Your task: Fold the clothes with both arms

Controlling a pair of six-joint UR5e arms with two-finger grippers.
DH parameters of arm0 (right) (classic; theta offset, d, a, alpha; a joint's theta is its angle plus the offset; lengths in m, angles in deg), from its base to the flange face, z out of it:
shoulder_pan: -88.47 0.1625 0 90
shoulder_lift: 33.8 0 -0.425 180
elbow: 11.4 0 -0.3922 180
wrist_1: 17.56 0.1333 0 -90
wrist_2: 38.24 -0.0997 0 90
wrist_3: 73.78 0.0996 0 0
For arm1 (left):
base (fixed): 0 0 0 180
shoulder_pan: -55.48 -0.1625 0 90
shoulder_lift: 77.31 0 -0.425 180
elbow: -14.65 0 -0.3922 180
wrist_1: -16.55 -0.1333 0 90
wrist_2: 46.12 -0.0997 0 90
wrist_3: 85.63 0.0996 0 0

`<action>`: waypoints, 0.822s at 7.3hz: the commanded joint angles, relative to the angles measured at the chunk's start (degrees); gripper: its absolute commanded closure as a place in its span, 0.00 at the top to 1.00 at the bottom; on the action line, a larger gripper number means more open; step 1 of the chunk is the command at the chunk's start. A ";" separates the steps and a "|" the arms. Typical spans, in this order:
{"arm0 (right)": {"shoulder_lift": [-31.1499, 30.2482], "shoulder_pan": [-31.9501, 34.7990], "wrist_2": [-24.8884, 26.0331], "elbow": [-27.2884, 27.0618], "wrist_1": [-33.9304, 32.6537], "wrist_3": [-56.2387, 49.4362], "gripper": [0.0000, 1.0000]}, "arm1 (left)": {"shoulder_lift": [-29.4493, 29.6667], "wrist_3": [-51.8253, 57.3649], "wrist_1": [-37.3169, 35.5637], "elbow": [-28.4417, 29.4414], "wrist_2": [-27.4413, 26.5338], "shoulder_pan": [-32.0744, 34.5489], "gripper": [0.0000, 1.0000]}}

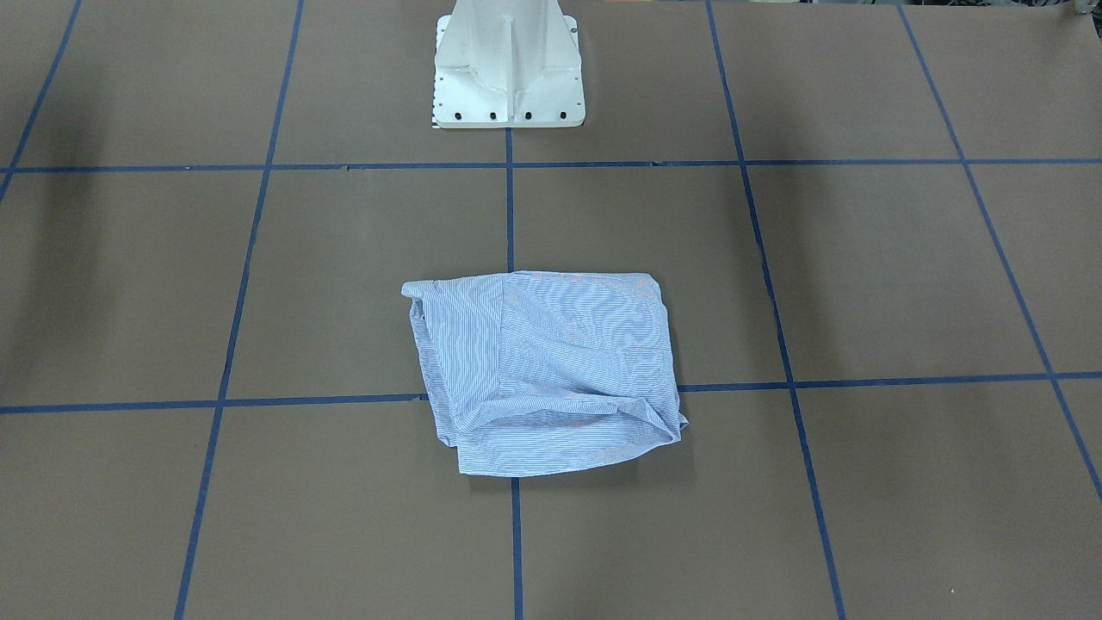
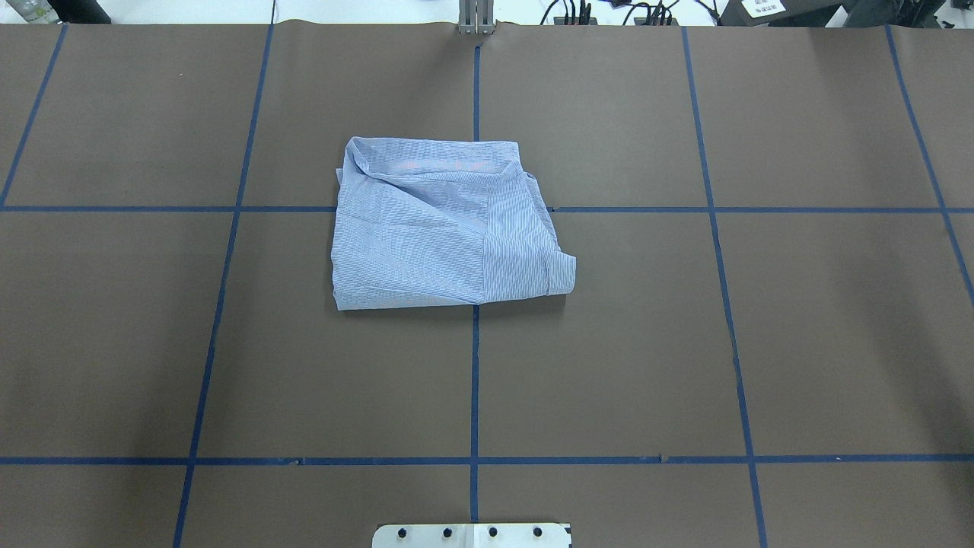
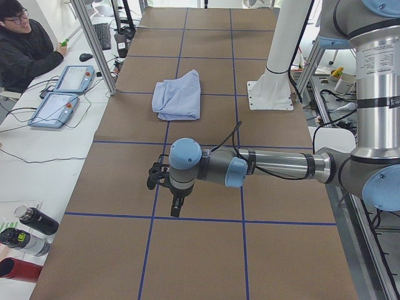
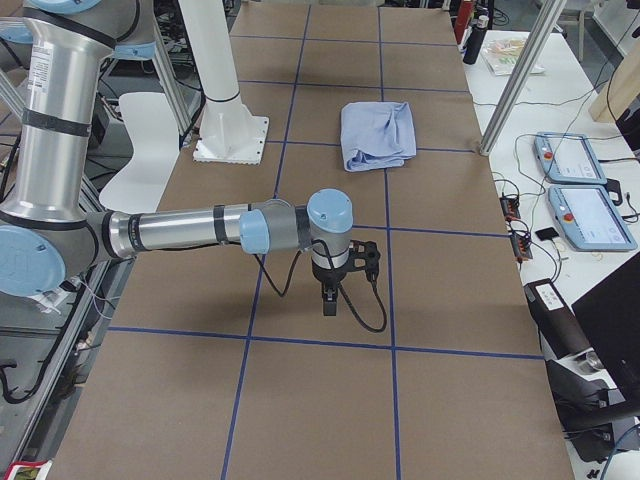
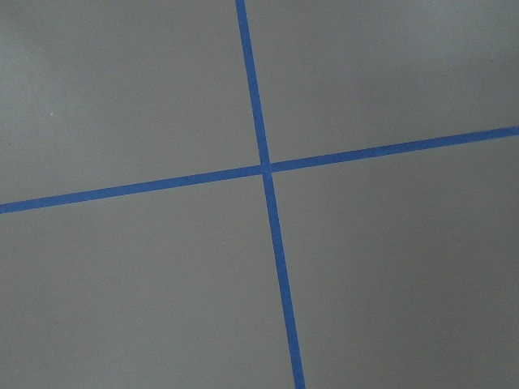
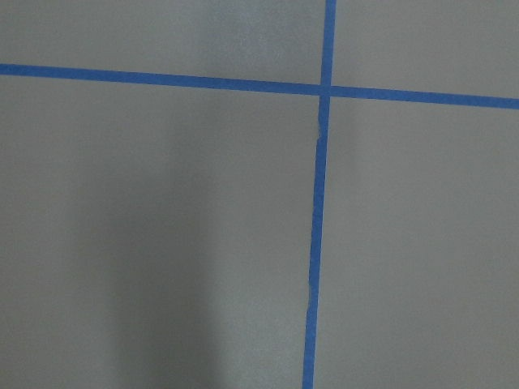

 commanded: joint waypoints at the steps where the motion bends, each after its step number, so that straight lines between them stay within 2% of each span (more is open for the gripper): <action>1: 0.05 -0.01 -0.16 -0.03 -0.08 0.04 1.00 | 0.00 -0.07 -0.02 0.08 -0.25 0.00 1.00; 6: 0.05 -0.01 -0.16 -0.38 0.01 0.04 1.00 | -0.35 -0.16 -0.11 0.08 -0.26 0.00 1.00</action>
